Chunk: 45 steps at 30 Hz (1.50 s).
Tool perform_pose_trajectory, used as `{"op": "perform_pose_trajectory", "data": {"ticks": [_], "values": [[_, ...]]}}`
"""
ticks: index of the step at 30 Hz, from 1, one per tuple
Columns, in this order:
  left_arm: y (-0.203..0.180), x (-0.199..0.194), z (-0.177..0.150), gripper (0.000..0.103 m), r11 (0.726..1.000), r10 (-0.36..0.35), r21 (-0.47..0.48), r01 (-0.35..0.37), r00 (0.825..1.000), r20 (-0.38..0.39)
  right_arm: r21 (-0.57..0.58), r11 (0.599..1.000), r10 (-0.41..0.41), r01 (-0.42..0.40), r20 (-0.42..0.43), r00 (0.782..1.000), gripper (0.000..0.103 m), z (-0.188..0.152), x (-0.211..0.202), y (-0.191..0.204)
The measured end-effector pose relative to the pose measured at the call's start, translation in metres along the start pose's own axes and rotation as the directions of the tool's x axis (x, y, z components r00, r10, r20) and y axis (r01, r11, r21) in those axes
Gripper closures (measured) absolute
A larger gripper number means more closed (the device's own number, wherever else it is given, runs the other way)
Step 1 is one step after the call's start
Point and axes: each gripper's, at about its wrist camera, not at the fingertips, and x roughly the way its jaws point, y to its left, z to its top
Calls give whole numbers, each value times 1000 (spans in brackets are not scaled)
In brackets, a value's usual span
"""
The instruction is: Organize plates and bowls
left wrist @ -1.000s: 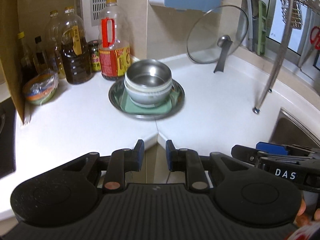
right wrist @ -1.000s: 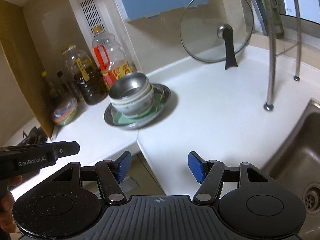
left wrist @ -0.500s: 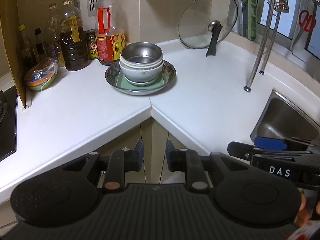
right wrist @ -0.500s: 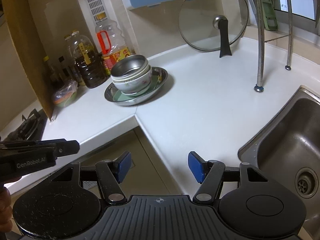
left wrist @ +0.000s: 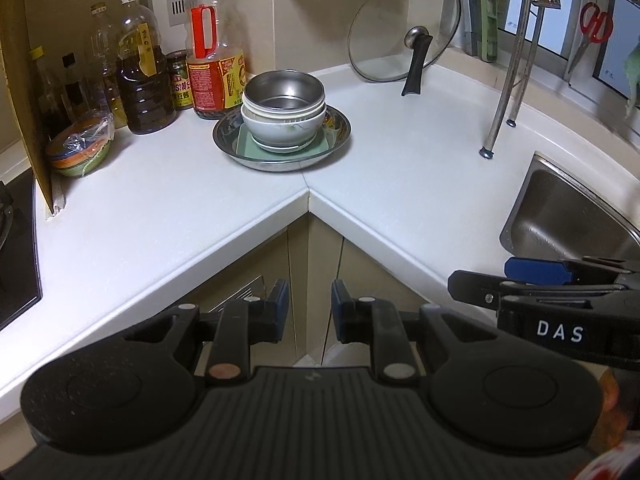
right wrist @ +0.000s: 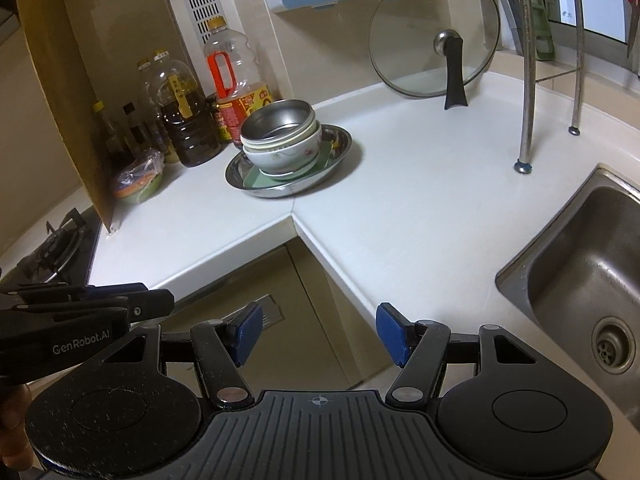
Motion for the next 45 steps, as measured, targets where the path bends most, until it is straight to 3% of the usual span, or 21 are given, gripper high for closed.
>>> {"op": "perform_pose_trajectory", "data": {"ticks": [20, 45], "values": [[25, -2, -3, 84, 996, -80, 23, 81, 997, -15, 24, 999, -49, 49, -15, 999, 40, -5, 10, 27], [29, 5, 1, 84, 996, -88, 19, 88, 996, -16, 22, 998, -63, 63, -21, 998, 40, 1, 20, 30]]}}
